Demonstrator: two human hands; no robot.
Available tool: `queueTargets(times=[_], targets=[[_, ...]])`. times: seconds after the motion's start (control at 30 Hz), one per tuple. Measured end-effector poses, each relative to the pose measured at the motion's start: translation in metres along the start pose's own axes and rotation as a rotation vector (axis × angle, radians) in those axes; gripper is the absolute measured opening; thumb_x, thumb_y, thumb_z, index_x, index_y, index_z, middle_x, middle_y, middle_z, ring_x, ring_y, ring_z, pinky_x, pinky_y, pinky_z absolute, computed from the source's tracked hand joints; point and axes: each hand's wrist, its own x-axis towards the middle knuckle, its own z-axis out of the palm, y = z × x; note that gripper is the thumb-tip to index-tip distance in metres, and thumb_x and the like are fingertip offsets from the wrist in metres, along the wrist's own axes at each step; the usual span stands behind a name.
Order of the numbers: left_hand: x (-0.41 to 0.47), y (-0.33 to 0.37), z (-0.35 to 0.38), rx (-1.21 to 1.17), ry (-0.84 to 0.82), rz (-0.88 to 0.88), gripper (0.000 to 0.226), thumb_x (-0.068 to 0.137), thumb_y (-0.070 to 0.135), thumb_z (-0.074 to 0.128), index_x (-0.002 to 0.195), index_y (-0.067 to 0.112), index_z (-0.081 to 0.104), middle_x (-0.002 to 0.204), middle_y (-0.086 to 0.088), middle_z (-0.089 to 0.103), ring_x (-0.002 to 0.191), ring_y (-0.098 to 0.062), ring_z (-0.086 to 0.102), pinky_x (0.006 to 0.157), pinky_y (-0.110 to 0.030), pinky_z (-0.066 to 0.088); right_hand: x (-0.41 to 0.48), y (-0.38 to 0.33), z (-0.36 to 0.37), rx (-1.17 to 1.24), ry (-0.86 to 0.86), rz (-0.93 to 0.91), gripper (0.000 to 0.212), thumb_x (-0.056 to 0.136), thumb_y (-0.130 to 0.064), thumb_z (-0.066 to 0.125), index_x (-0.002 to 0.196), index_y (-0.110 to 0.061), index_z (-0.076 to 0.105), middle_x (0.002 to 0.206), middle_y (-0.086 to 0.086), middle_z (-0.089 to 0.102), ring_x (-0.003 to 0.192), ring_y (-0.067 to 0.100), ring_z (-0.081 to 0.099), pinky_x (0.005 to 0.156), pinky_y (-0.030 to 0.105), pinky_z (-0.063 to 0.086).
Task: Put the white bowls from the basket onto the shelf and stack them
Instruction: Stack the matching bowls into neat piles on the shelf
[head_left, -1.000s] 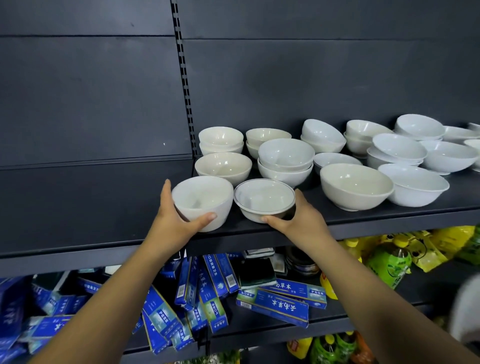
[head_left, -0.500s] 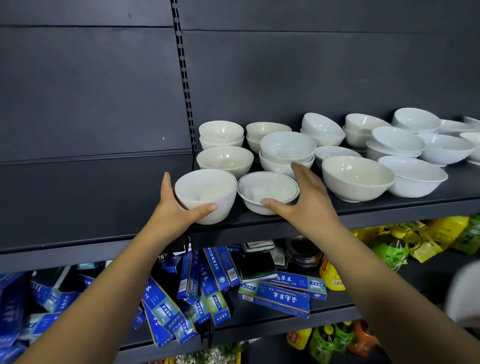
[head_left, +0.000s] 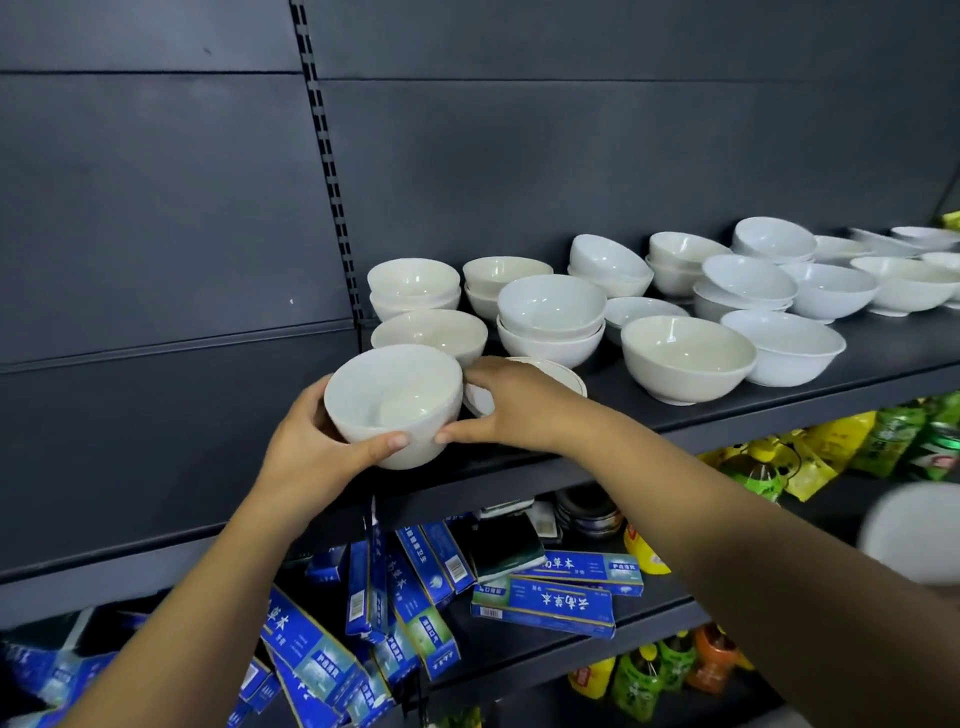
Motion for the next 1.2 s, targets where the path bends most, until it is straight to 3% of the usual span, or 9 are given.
queueTargets(times=[0.1, 0.17, 0.23, 0.43, 0.6, 0.8, 0.9, 1.0, 1.2], targets=[[0.009, 0.020, -0.004, -0.148, -0.031, 0.060, 0.081, 0.029, 0.042, 0.075, 0.106, 0.033, 0.052, 0.104, 0.018, 0.060, 0.085, 0.014, 0.060, 0.066, -0.005, 0.048, -0.006, -0.004, -0.010, 0.270, 0.100, 0.036, 0.056, 0.077, -0.037, 0.070, 0.127, -0.021, 0.050, 0.127, -0.005, 0.057, 0.109, 0.004, 0.048, 0.090, 0.016, 0.035], [0.018, 0.037, 0.002, -0.203, -0.078, 0.110, 0.075, 0.032, 0.039, 0.075, 0.103, 0.036, 0.054, 0.103, 0.017, 0.062, 0.086, 0.014, 0.061, 0.067, -0.006, 0.049, -0.009, -0.003, -0.021, 0.428, 0.156, 0.044, 0.061, 0.076, -0.034, 0.072, 0.130, -0.021, 0.048, 0.129, -0.005, 0.057, 0.119, 0.006, 0.050, 0.105, 0.025, 0.037], [0.026, 0.055, 0.017, -0.232, -0.127, 0.155, 0.069, 0.033, 0.038, 0.075, 0.100, 0.038, 0.055, 0.100, 0.019, 0.064, 0.087, 0.013, 0.062, 0.066, -0.007, 0.049, -0.020, 0.001, -0.038, 0.549, 0.221, 0.048, 0.058, 0.076, -0.025, 0.073, 0.129, -0.018, 0.049, 0.128, -0.004, 0.058, 0.121, 0.011, 0.052, 0.107, 0.033, 0.040], [0.033, 0.105, 0.093, -0.264, -0.299, 0.227, 0.064, 0.034, 0.041, 0.075, 0.096, 0.037, 0.058, 0.096, 0.019, 0.068, 0.089, 0.005, 0.064, 0.068, -0.012, 0.052, -0.072, 0.051, -0.096, 0.690, 0.327, 0.062, 0.047, 0.076, -0.007, 0.071, 0.114, -0.025, 0.051, 0.108, -0.014, 0.061, 0.099, 0.000, 0.060, 0.091, 0.017, 0.048], [0.025, 0.139, 0.191, -0.286, -0.481, 0.225, 0.067, 0.036, 0.043, 0.077, 0.100, 0.031, 0.060, 0.100, 0.012, 0.070, 0.095, -0.002, 0.065, 0.075, -0.016, 0.051, -0.138, 0.125, -0.141, 0.754, 0.339, 0.062, 0.052, 0.064, -0.013, 0.079, 0.107, -0.030, 0.053, 0.107, -0.018, 0.062, 0.097, -0.011, 0.060, 0.082, 0.009, 0.047], [-0.001, 0.160, 0.328, -0.288, -0.710, 0.161, 0.063, 0.040, 0.038, 0.075, 0.101, 0.028, 0.059, 0.091, 0.019, 0.072, 0.086, 0.006, 0.065, 0.068, -0.009, 0.048, -0.226, 0.233, -0.171, 0.910, 0.323, 0.151, 0.098, 0.039, -0.036, 0.091, 0.125, -0.018, 0.048, 0.124, 0.003, 0.062, 0.117, 0.016, 0.057, 0.092, 0.030, 0.048], [-0.009, 0.164, 0.383, -0.316, -0.777, 0.123, 0.075, 0.033, 0.040, 0.084, 0.102, 0.026, 0.058, 0.091, 0.020, 0.072, 0.086, 0.006, 0.065, 0.067, -0.009, 0.049, -0.260, 0.274, -0.181, 0.924, 0.335, 0.209, 0.092, 0.041, -0.029, 0.090, 0.122, -0.018, 0.050, 0.121, 0.004, 0.063, 0.113, 0.015, 0.059, 0.087, 0.027, 0.049], [-0.012, 0.165, 0.421, -0.292, -0.825, 0.076, 0.094, 0.025, 0.055, 0.086, 0.109, 0.022, 0.058, 0.102, 0.008, 0.072, 0.096, -0.004, 0.065, 0.072, -0.015, 0.050, -0.284, 0.305, -0.186, 0.910, 0.360, 0.268, 0.087, 0.042, -0.024, 0.085, 0.122, -0.020, 0.049, 0.119, 0.003, 0.063, 0.112, 0.014, 0.059, 0.088, 0.028, 0.050], [0.004, 0.185, 0.483, -0.305, -0.978, 0.044, 0.080, 0.034, 0.036, 0.085, 0.108, 0.028, 0.058, 0.099, 0.013, 0.072, 0.095, 0.000, 0.065, 0.070, -0.013, 0.050, -0.309, 0.354, -0.212, 0.909, 0.436, 0.319, 0.092, 0.034, -0.031, 0.090, 0.118, -0.028, 0.050, 0.114, -0.003, 0.065, 0.110, 0.013, 0.060, 0.087, 0.027, 0.051]])
